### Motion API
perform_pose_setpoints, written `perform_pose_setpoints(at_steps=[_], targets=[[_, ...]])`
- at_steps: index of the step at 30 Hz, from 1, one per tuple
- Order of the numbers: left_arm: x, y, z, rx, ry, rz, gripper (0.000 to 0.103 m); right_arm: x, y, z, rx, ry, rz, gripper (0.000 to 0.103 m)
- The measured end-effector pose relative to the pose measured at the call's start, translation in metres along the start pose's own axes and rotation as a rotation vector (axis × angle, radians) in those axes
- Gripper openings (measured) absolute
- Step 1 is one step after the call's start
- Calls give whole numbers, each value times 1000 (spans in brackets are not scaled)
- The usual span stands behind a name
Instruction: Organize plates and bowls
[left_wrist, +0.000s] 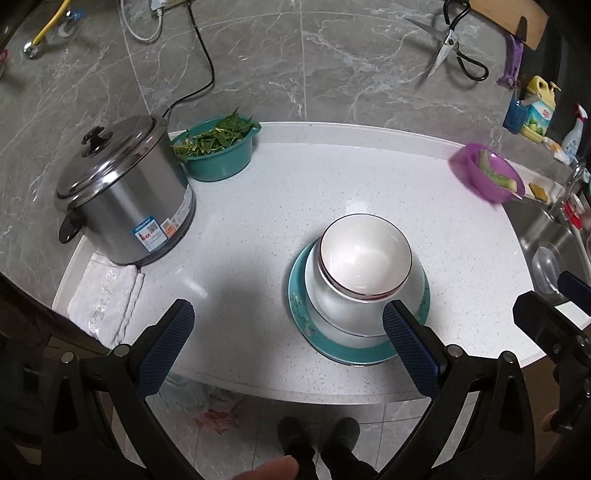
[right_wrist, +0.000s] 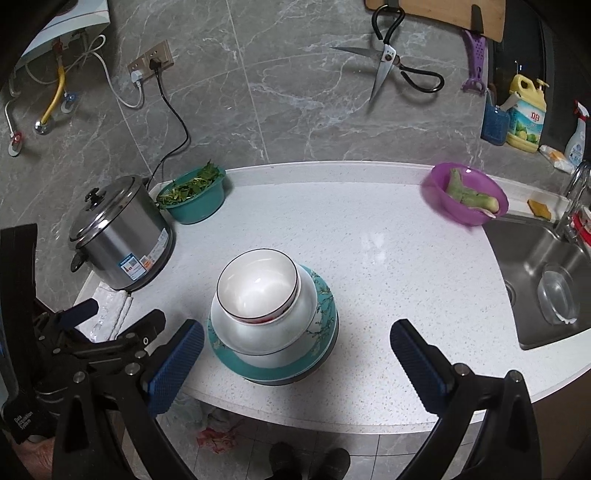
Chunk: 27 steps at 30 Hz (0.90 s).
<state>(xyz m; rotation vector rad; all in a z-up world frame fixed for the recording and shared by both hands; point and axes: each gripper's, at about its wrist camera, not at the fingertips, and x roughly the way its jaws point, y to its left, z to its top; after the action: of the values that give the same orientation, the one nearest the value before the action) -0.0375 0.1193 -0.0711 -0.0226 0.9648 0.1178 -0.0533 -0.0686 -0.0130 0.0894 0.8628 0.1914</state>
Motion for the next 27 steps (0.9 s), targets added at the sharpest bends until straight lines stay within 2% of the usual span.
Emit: perform_pose_setpoints(at_steps=[12, 15, 27], targets=[[11, 10, 20, -23, 26, -21, 103, 5, 2, 14, 7, 17, -57, 103], [13, 8, 23, -23, 33, -27, 103, 11, 3, 16, 4, 44, -78, 103], [15, 8, 25, -27, 40, -38, 103, 20, 0, 21, 19, 70, -92, 103]])
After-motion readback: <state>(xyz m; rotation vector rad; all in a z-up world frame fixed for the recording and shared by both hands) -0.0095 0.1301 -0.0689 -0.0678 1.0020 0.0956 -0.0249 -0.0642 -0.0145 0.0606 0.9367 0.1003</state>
